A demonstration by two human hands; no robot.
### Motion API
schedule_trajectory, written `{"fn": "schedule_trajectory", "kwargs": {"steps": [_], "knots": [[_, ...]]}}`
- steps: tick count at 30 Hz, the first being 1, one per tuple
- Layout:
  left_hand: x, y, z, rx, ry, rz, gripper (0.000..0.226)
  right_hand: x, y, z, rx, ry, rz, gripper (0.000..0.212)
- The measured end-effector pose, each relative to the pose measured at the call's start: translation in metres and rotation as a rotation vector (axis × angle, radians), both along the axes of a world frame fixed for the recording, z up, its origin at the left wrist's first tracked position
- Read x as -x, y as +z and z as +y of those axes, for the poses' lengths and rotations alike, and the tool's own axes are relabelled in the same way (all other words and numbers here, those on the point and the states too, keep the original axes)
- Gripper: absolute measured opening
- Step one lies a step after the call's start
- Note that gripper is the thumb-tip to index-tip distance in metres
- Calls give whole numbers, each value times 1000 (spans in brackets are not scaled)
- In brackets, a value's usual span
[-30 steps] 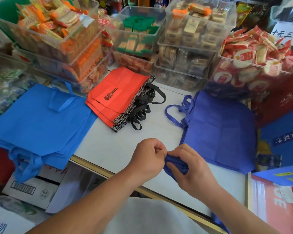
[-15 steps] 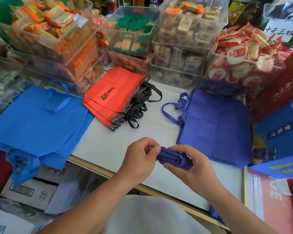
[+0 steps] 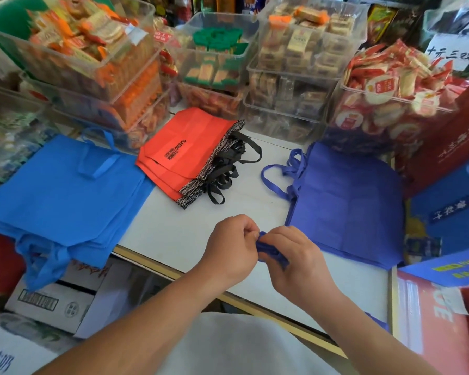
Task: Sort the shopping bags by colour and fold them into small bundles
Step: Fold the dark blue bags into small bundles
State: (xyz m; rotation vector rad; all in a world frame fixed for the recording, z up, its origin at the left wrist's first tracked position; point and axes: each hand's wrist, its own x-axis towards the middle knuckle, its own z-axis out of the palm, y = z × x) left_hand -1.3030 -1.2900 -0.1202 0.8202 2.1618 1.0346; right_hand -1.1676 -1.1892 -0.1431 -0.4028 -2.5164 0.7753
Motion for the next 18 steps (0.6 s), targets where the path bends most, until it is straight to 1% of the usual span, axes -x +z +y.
{"fn": "schedule_trajectory", "kwargs": {"steps": [2,4,7,9,11,12,14,16,18], "knots": [[-2,2,-3,19,-21,44,15,1,0,-2,51,4,-9,19],[-4,3,-5,14,-27,96,14,1,2,-1,147,4,-26,21],[-2,8,-5,-73,-44,126,12,-1,13,5,335,-53,-36,28],[4,9,-3,-134,-118,111,15,-3,19,11,480,-122,-79,28],[10,10,-3,-121,-218,111,24,-8,22,16,546,-173,-101,25],[13,9,-4,-116,-231,75,29,-10,23,19,583,-195,-96,24],[16,9,-6,-166,-173,-94,32,-12,27,24,670,-203,-81,24],[19,9,-7,-226,-117,-329,31,-14,30,28,773,-154,-73,26],[21,11,-8,-208,-153,-563,37,-14,32,31,890,-120,-63,26]]}}
